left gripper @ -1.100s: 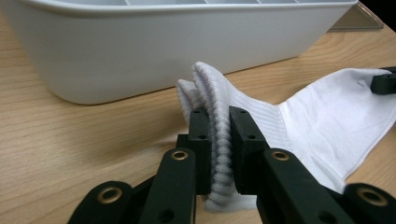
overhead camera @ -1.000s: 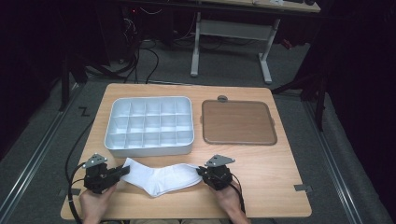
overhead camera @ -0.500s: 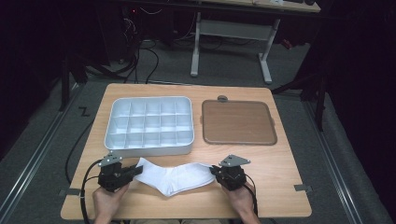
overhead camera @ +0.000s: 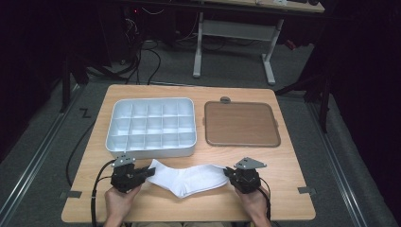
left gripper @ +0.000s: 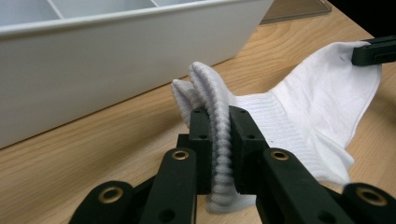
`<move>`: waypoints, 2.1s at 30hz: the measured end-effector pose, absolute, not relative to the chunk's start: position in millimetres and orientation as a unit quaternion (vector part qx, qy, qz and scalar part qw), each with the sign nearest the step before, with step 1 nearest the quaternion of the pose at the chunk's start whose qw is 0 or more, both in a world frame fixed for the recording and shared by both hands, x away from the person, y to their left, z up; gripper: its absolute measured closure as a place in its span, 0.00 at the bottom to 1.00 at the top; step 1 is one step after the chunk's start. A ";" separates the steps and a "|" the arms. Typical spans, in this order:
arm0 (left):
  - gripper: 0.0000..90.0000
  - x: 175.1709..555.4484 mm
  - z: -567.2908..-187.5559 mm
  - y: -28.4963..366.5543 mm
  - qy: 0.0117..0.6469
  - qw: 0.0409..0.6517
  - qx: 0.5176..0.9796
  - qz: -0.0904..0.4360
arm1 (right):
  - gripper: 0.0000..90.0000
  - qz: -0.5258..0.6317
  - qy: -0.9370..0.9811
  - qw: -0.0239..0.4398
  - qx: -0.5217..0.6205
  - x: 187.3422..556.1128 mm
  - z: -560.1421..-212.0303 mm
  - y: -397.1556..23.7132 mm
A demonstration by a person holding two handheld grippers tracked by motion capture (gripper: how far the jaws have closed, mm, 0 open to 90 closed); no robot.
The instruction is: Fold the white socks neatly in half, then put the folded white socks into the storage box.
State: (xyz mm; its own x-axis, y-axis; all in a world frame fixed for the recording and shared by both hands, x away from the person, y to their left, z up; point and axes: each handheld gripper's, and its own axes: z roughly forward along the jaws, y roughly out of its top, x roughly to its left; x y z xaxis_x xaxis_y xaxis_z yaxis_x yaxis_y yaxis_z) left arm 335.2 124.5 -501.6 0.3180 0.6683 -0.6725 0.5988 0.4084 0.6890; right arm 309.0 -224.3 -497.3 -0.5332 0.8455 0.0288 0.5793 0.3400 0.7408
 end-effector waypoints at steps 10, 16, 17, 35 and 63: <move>0.90 338.9 -507.9 104.9 0.583 0.596 0.551 0.020 | 0.96 0.359 0.788 0.184 0.466 307.9 -503.8 -242.8; 0.90 342.2 -514.6 92.9 0.581 0.590 0.561 0.020 | 0.96 0.355 0.782 0.184 0.478 306.7 -509.1 -252.8; 0.90 342.6 -516.0 90.8 0.580 0.588 0.564 0.020 | 0.96 0.353 0.782 0.185 0.479 306.9 -510.4 -254.1; 0.89 355.9 -534.8 79.9 0.580 0.574 0.576 0.045 | 0.96 0.339 0.779 0.182 0.495 313.3 -522.9 -261.5; 0.42 352.0 -516.4 99.2 0.625 0.548 0.553 0.050 | 0.70 0.360 0.768 0.214 0.485 310.0 -495.5 -256.8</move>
